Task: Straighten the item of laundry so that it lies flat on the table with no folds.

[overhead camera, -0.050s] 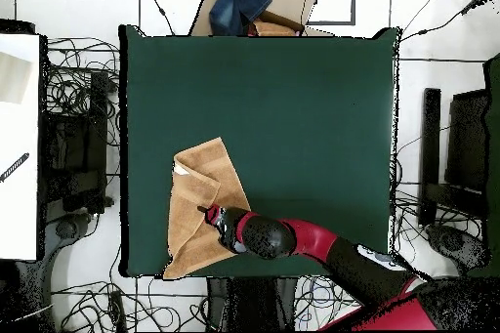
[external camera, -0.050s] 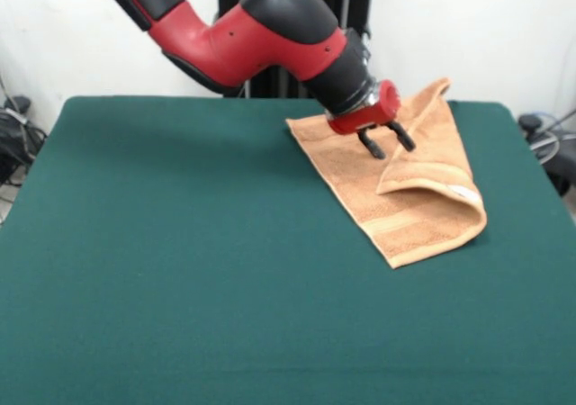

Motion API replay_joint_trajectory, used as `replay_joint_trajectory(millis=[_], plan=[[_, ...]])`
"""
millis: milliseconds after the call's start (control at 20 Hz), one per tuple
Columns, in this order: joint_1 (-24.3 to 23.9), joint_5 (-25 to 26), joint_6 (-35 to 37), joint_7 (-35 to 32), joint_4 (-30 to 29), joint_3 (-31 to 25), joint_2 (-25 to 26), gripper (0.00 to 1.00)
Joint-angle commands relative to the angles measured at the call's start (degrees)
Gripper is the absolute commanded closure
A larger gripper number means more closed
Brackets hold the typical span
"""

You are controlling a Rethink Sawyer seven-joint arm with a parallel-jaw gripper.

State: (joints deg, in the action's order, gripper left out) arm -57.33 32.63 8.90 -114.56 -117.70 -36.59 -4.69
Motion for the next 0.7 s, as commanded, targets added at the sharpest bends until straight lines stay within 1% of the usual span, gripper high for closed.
replay_joint_trajectory(millis=[50,200,400,700], plan=[[1.5,2.6,1.6,2.3,5.8,-1.9,1.1,0.00],[-0.4,2.4,3.1,3.9,5.9,-3.0,3.3,0.00],[-2.2,1.7,4.7,5.0,4.8,-4.8,4.0,0.00],[-3.0,1.9,5.7,5.9,5.3,-5.7,6.0,0.00]])
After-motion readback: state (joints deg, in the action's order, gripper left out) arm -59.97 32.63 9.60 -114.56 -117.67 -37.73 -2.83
